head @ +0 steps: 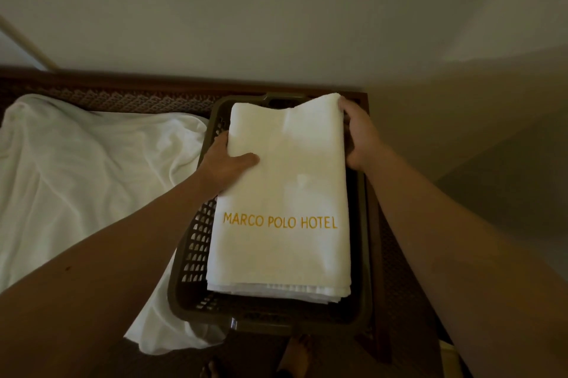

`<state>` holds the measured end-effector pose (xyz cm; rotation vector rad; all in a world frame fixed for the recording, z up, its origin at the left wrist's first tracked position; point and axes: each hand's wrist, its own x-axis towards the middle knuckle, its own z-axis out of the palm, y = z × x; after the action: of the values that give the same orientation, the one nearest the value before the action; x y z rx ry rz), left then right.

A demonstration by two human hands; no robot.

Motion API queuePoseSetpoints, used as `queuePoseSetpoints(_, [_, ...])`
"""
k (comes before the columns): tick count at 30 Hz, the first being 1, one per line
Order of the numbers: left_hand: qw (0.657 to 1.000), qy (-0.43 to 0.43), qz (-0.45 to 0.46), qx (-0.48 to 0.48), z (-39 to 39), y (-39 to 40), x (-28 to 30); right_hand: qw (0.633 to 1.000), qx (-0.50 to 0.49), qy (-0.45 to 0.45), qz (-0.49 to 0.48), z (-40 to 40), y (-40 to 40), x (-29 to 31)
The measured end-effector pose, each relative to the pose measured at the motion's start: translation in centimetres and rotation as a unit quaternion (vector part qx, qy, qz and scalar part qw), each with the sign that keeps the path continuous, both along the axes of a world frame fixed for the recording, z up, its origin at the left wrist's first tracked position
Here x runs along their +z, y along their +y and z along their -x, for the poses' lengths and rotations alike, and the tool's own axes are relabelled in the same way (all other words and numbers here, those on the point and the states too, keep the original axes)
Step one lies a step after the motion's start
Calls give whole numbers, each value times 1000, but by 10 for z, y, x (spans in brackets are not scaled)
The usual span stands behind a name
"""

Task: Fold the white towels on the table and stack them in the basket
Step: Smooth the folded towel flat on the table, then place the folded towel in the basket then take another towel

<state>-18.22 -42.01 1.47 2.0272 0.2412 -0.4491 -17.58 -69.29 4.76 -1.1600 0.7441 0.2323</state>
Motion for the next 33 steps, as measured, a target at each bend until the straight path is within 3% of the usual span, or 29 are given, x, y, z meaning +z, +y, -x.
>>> queuePoseSetpoints(6, [996, -51, -53, 52, 43, -6, 11, 976, 39, 1, 215, 65, 21, -12])
queuePoseSetpoints(9, [995, -14, -96, 39, 101, -5, 13, 959, 94, 27, 267, 115, 36, -7])
queuePoseSetpoints(12, [994, 16, -106, 24, 140, 1, 12, 946, 143, 50, 287, 151, 46, -11])
queuePoseSetpoints(19, [994, 7, -112, -2, 148, 12, 5, 943, 120, 7, 310, 185, 48, -13])
queuePoseSetpoints(23, [992, -4, -123, -6, 160, 15, 3, 930, 160, 7, 332, 197, 50, -18])
queuePoseSetpoints(26, [990, -16, -142, -16, 164, 19, -2, 885, 185, 11, 427, 209, 57, -22])
queuePoseSetpoints(30, [986, -24, -163, -22, 162, 23, 8, 747, 196, 37, 635, 213, 73, -21])
queuePoseSetpoints(33, [983, -61, -172, -2, 171, 41, 30, 717, 199, -60, 665, 211, 94, -9])
